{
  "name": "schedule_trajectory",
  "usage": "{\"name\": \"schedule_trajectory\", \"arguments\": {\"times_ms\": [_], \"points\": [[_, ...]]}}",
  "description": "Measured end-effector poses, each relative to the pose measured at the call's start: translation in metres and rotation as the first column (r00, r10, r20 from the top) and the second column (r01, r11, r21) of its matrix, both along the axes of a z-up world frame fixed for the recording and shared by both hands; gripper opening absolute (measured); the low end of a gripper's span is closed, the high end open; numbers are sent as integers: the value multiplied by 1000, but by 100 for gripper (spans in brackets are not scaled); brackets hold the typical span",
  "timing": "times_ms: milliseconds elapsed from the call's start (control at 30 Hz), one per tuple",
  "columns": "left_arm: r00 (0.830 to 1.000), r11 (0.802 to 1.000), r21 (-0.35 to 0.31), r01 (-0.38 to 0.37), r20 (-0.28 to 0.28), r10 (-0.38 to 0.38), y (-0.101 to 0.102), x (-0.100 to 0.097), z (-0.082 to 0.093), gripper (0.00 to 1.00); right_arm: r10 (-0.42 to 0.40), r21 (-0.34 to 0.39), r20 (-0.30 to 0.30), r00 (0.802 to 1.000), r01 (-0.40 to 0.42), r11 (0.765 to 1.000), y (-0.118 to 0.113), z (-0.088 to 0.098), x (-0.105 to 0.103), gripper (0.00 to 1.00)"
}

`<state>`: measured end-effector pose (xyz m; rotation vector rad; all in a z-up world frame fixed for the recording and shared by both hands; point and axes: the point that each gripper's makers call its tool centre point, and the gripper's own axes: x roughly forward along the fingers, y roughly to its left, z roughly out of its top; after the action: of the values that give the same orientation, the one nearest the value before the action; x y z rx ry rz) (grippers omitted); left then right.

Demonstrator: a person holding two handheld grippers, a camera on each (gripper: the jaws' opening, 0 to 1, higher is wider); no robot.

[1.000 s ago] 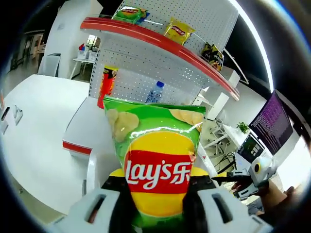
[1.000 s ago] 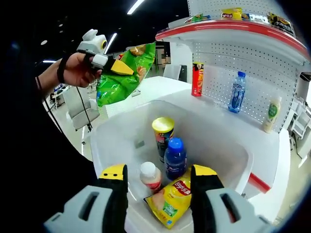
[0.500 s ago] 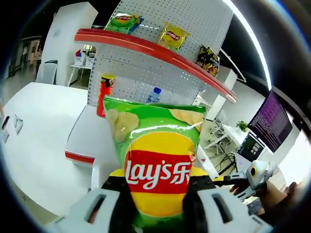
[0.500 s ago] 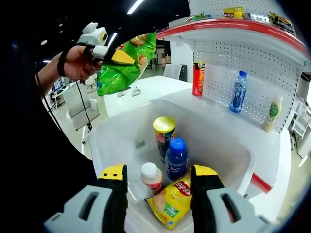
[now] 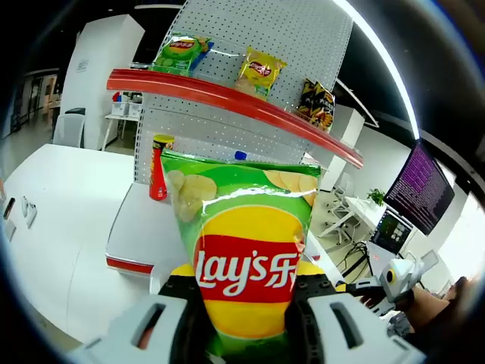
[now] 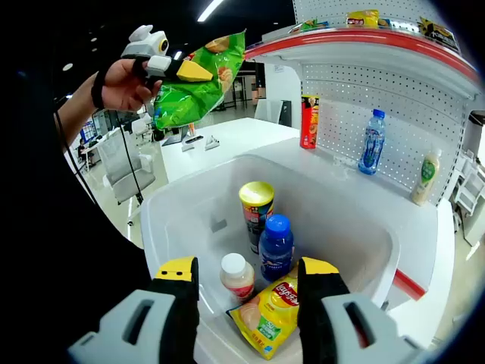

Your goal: Place the items from the shopping basket onto the snack and drink counter

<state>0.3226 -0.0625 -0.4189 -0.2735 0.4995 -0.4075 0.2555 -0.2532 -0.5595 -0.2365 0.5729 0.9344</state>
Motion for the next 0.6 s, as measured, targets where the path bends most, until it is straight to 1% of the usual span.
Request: {"name": "schedule_trajectory", "arguments": {"times_ms": [300, 400, 600], "points": [[999, 1000, 9, 2, 33, -2, 3, 3, 13, 37, 4, -1, -2, 1000, -4, 1000, 2, -1, -1, 51], [999, 1000, 12, 8, 35, -9, 5, 3, 16, 37, 7, -2, -2, 1000, -7, 1000, 3, -1, -1, 51], [998, 1000, 27, 4, 66, -5, 9, 7, 30, 37, 3, -2, 0, 1000, -3, 1000, 3, -1, -1, 51]]}}
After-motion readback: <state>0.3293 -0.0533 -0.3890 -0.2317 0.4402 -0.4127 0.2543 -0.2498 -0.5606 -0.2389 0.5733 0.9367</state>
